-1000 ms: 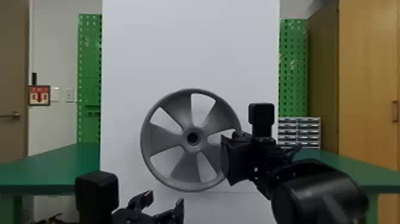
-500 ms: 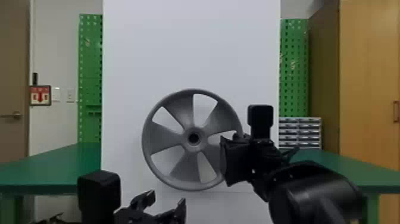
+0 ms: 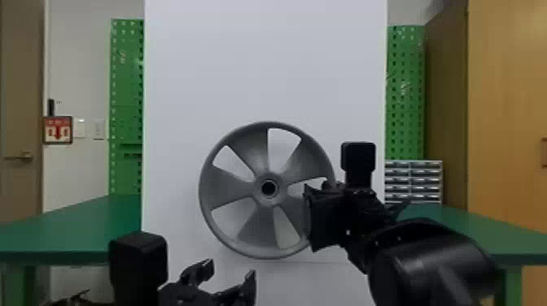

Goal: Hold the wheel and insert it

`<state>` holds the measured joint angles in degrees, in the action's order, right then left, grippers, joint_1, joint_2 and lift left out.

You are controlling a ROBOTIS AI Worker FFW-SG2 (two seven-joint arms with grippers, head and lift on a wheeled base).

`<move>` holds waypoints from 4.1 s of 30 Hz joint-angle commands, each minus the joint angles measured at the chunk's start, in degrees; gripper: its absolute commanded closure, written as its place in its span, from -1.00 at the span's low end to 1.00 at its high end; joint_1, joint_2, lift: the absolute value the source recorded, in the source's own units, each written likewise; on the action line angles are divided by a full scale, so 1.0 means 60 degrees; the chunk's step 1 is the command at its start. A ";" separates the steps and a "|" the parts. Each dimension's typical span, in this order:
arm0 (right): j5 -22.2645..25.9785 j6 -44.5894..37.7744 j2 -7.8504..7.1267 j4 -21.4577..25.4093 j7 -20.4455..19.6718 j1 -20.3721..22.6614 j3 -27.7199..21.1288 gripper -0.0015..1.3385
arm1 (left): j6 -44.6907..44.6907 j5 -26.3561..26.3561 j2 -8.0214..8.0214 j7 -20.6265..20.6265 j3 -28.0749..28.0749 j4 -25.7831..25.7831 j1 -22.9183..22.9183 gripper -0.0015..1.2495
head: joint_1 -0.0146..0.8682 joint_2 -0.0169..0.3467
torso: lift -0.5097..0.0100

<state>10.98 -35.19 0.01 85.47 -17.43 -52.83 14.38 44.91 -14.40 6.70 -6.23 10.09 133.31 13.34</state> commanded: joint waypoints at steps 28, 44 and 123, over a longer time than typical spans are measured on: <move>0.0353 0.0636 0.0007 -0.0665 -0.0743 -0.0232 0.0196 0.75 | 0.0000 -0.0016 -0.0003 -0.0001 0.0017 -0.0056 0.0032 -0.21 | -0.97 -0.73 | -0.91; 0.0558 0.0768 0.0007 -0.0768 -0.0582 -0.0218 0.0138 -0.14 | 0.0000 -0.0031 -0.0003 -0.0001 0.0031 -0.0056 0.0032 -0.21 | -0.97 -0.73 | -0.91; 0.0251 0.0533 0.0007 0.5472 0.1879 0.4895 -0.0463 -1.00 | -0.0161 -0.0266 -0.0003 -0.0001 -0.0247 -0.0041 -0.0085 -0.21 | -0.97 -0.72 | -0.91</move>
<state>13.20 -32.88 0.00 117.51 -6.53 -26.11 12.25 44.17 -15.99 6.68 -6.24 8.73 132.98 12.87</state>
